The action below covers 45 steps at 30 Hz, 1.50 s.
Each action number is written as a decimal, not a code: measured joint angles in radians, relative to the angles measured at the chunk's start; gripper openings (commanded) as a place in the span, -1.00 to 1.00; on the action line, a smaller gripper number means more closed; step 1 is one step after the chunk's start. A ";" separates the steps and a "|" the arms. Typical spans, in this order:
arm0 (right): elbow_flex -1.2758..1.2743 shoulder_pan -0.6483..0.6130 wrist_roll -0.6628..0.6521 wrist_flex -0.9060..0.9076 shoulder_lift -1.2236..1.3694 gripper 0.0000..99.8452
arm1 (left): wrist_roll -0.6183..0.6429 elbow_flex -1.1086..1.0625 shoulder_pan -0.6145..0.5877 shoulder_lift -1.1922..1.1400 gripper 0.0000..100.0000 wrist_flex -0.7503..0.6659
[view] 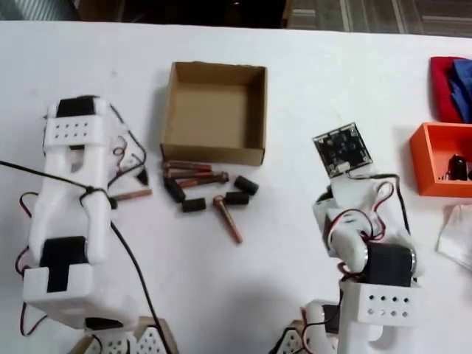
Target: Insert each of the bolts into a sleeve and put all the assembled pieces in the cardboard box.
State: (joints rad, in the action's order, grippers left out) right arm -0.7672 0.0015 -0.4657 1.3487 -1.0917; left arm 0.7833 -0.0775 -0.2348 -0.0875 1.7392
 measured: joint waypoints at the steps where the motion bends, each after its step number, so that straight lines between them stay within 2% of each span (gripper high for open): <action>1: 0.000 -0.017 0.009 -0.008 0.000 -0.95 | 0.040 -0.006 0.000 0.000 -0.28 -0.005; 6: 0.000 -0.072 0.052 -0.063 0.000 -0.95 | 0.176 -0.064 -0.002 0.000 -0.28 -0.055; 14: -0.003 -0.091 0.063 -0.130 0.000 -0.95 | 0.229 -0.275 -0.002 0.000 -0.28 -0.241; 18: -0.051 -0.092 0.063 -0.183 0.000 -0.95 | 0.301 -0.288 -0.034 0.000 -0.28 -0.331; 24: -0.071 -0.092 0.063 -0.198 0.000 -0.95 | 0.318 -0.295 -0.071 0.000 -0.28 -0.431; 32: -0.071 -0.092 0.063 -0.198 0.000 -0.95 | 0.318 -0.313 -0.068 -0.023 -0.28 -0.443; 37: -0.071 -0.091 0.063 -0.198 0.000 -0.95 | 0.318 -0.322 -0.069 -0.147 -0.28 -0.468; 42: -0.071 -0.092 0.063 -0.198 0.000 -0.95 | 0.318 -0.230 -0.071 -0.270 -0.29 -0.439; 45: -0.071 -0.092 0.063 -0.198 0.000 -0.95 | 0.318 -0.153 -0.071 -0.322 -0.43 -0.373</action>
State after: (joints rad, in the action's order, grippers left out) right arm -0.8378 -0.0905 -0.4028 1.1508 -1.0917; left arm 1.1009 -0.2309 -0.3053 -0.4097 1.3663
